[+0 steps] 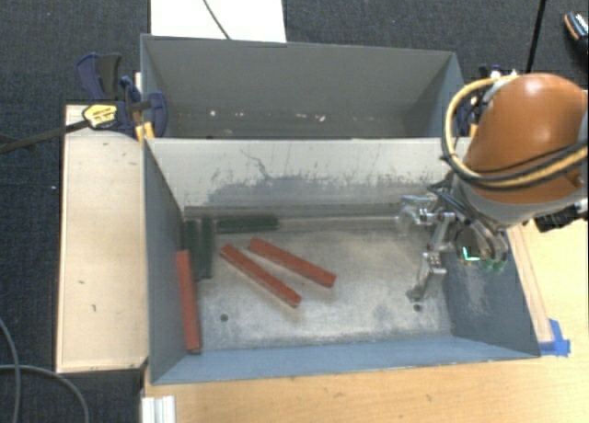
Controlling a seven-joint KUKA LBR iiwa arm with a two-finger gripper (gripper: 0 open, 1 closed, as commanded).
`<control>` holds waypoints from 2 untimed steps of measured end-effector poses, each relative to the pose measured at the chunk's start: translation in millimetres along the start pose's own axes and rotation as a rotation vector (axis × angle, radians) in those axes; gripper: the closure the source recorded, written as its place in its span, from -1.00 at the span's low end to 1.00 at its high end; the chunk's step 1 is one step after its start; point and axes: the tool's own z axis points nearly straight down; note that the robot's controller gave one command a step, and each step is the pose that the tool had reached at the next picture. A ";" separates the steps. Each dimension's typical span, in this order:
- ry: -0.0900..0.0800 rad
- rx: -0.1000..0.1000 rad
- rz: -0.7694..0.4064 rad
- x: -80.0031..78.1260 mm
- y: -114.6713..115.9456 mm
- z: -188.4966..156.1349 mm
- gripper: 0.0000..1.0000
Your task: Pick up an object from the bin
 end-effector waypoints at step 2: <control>0.007 -0.001 0.001 -61.5 87.9 173.3 -1.00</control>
Offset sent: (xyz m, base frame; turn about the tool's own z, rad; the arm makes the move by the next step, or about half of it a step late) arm 0.0757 0.0451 -0.0751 0.0699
